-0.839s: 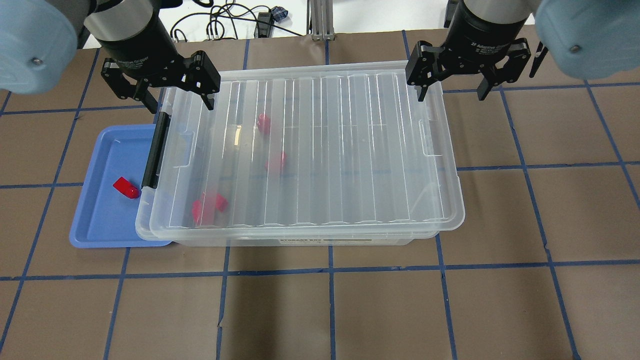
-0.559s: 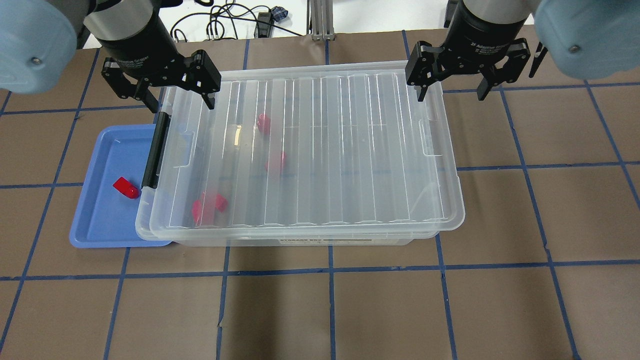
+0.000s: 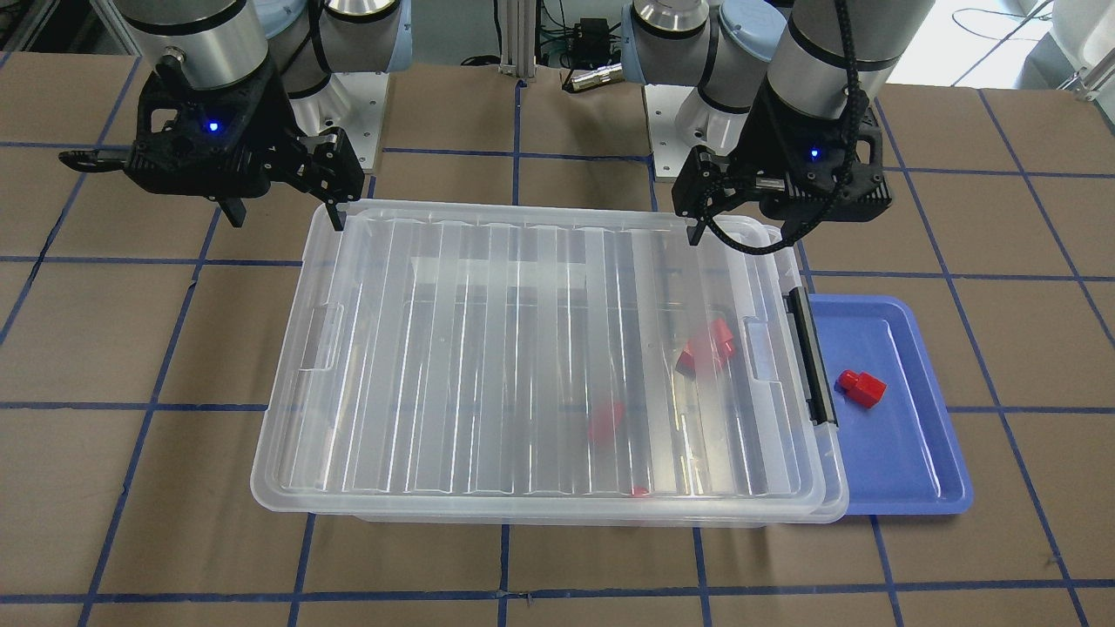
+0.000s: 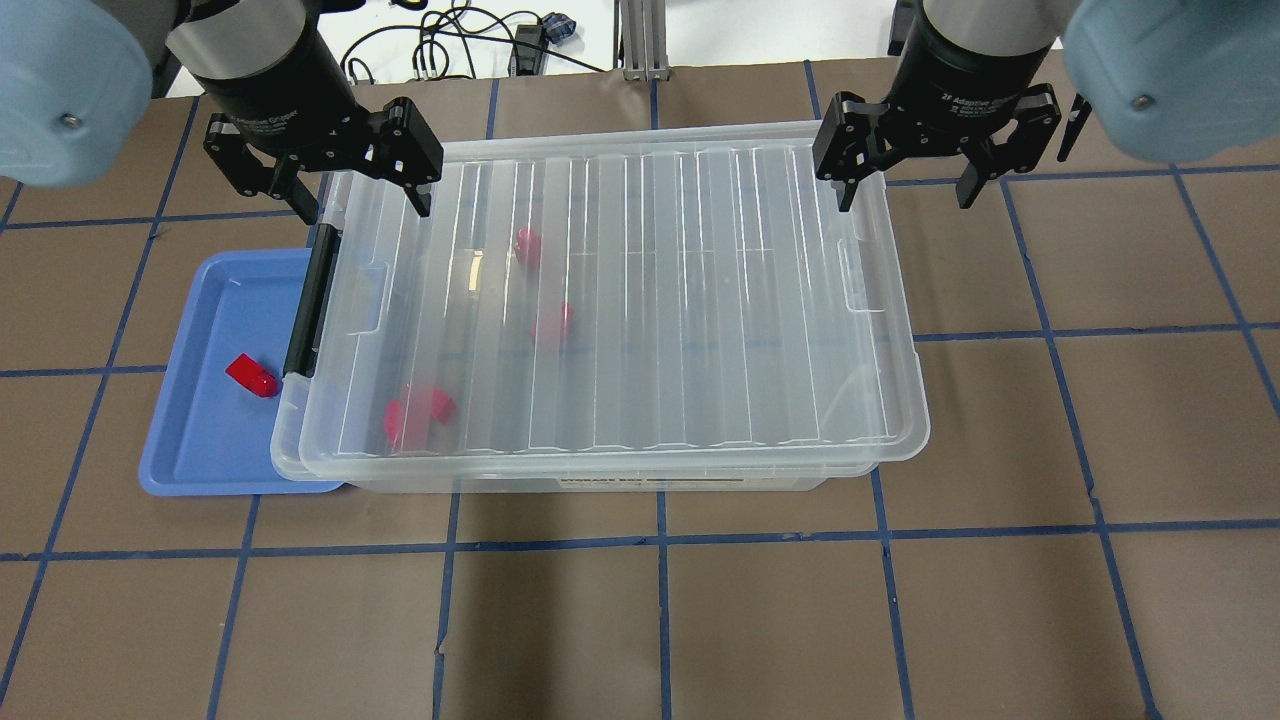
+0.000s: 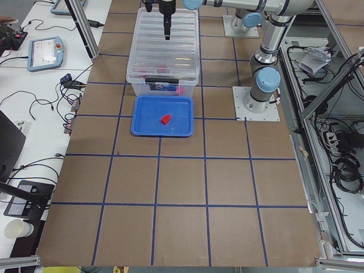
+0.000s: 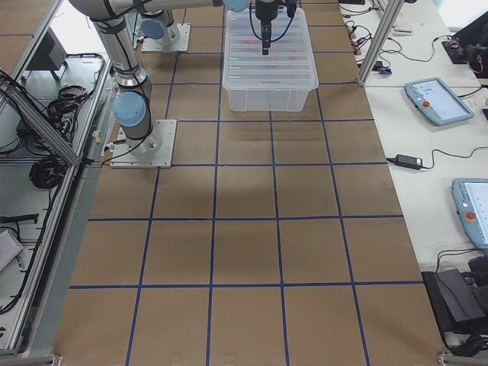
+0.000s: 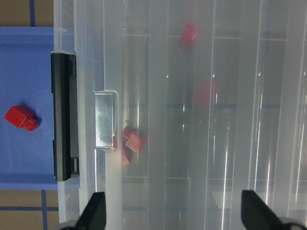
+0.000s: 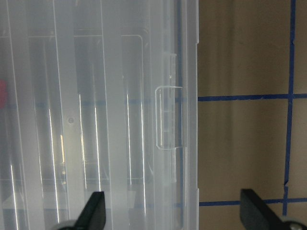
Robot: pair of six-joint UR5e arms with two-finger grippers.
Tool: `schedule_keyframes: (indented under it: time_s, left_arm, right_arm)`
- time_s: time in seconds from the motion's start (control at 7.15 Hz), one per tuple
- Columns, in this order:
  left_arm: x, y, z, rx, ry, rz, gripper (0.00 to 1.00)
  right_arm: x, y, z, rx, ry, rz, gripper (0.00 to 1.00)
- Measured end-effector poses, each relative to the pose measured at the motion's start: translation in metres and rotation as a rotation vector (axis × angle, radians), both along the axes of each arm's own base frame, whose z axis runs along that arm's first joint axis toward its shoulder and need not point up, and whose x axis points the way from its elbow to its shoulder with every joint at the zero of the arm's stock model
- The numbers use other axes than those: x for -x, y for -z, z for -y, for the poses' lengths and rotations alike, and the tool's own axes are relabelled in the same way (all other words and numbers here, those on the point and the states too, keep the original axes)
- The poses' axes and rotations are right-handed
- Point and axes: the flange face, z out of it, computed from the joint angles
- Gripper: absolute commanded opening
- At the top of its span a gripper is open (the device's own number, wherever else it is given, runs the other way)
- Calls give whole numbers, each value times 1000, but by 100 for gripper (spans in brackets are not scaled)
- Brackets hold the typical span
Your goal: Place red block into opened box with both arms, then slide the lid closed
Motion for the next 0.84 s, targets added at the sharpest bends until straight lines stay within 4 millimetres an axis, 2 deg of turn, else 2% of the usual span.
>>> schedule_keyframes:
  time_s: [0.14, 0.28, 0.56, 0.84]
  left_arm:
    - [-1, -6, -2, 12, -1, 2, 100]
    - [-1, -12, -4, 23, -2, 1, 100]
    - [0, -8, -1, 16, -3, -2, 100]
    - [0, -9, -3, 18, -3, -3, 100]
  right_arm:
    - [0, 10, 2, -14, -2, 1, 100]
    - [1, 29, 10, -46, -2, -4, 100]
    - [10, 70, 36, -81, -49, -10, 100]
    - [21, 90, 51, -91, -69, -29, 100]
